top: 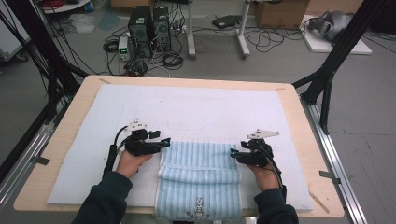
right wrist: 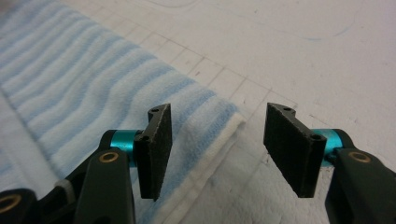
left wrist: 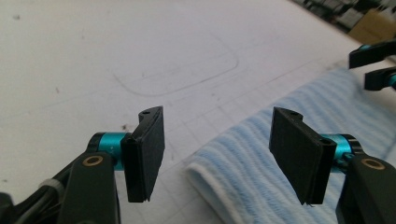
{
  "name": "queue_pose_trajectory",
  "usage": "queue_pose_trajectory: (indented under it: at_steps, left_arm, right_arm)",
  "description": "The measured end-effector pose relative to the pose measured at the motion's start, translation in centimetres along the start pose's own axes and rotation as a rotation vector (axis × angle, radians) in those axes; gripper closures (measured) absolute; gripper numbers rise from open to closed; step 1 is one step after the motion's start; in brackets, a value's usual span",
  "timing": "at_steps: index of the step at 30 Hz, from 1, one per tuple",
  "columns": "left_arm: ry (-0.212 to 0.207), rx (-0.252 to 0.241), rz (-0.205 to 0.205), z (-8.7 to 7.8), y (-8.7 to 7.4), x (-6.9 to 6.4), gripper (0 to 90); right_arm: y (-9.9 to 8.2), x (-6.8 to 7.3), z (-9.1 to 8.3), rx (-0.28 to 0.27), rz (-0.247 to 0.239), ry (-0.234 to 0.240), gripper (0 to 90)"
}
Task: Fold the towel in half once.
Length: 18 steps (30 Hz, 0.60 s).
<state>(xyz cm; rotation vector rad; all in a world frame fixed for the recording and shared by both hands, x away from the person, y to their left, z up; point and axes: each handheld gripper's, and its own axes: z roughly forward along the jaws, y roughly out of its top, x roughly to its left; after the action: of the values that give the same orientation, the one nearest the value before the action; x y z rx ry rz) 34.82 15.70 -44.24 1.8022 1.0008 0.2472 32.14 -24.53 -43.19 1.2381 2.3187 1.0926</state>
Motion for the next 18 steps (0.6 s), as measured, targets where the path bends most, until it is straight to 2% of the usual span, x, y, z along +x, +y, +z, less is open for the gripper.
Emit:
queue_pose_trajectory:
  at_steps: [2, 5, 8, 10, 11, 12, 13, 15, 18]
  left_arm:
    - [0.003, 0.036, 0.007, 0.4, -0.27, 0.1, 37.2]
    - [0.014, 0.099, 0.029, 0.82, -0.67, 0.1, 41.2]
    - [0.016, 0.118, 0.04, 0.94, -0.75, -0.02, 49.2]
    - [0.016, 0.131, 0.067, 1.05, -0.8, -0.35, 64.4]
    - [0.016, 0.136, 0.084, 1.07, -0.83, -0.53, 78.2]
    - [0.027, 0.138, 0.101, 1.12, -0.82, -0.7, 84.4]
    - [0.028, 0.137, 0.1, 1.14, -0.79, -0.73, 86.0]
    - [0.028, 0.134, 0.08, 1.09, -0.62, -0.48, 87.0]
    - [0.039, 0.083, 0.05, 0.82, -0.11, -0.05, 87.4]
  right_arm:
    - [0.12, -0.1, 0.5, 0.029, 0.006, -0.018, 41.7]
    - [-0.02, -0.25, 1.05, 0.065, 0.01, -0.013, 46.2]
    - [-0.21, -0.17, 1.17, 0.068, -0.003, -0.019, 50.4]
    - [-0.29, -0.15, 1.11, 0.067, -0.019, -0.011, 60.8]
    - [-0.33, -0.07, 1.08, 0.063, -0.029, 0.015, 70.6]
    - [-0.34, 0.06, 1.09, 0.065, -0.035, 0.034, 80.1]
    - [-0.32, 0.28, 1.11, 0.066, -0.052, 0.049, 83.7]
    - [-0.09, 0.67, 1.11, 0.076, -0.082, 0.031, 85.7]
    - [0.23, 0.61, 1.14, 0.054, -0.091, 0.013, 85.8]
